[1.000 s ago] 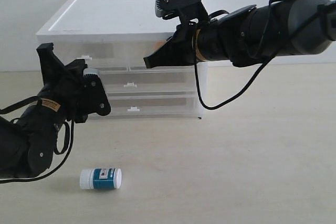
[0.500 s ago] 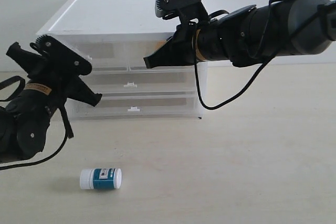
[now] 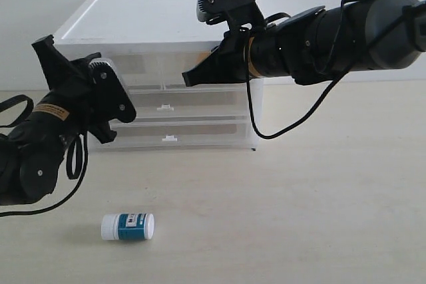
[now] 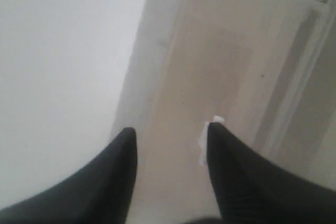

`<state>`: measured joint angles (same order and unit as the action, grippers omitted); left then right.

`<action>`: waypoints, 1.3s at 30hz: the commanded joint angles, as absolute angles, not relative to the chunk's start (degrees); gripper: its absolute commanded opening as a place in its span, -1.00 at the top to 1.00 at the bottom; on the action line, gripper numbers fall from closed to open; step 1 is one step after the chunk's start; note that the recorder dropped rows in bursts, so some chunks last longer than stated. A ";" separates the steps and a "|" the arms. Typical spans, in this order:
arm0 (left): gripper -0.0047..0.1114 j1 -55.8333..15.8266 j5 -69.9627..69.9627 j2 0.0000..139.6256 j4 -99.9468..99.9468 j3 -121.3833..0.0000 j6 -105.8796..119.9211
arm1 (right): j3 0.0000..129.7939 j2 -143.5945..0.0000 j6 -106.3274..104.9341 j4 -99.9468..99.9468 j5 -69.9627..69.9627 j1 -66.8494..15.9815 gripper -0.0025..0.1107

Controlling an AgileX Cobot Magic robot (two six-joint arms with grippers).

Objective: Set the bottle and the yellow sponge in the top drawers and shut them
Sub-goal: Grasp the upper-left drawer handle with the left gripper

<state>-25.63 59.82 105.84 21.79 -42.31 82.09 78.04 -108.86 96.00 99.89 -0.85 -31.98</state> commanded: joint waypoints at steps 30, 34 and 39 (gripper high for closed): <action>0.12 -25.16 65.74 114.34 22.94 -50.46 92.95 | 78.94 -109.15 95.33 99.57 -5.27 -31.18 0.96; 0.48 -25.07 65.65 114.34 22.94 -50.46 94.75 | 78.94 -109.15 95.20 99.57 -5.37 -31.18 0.96; 0.85 -23.92 63.54 114.34 21.85 -50.68 94.75 | 78.94 -109.15 95.20 99.57 -5.24 -31.18 0.96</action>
<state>-25.34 63.35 114.49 23.12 -48.85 94.65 78.06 -108.95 95.34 99.89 -0.85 -31.98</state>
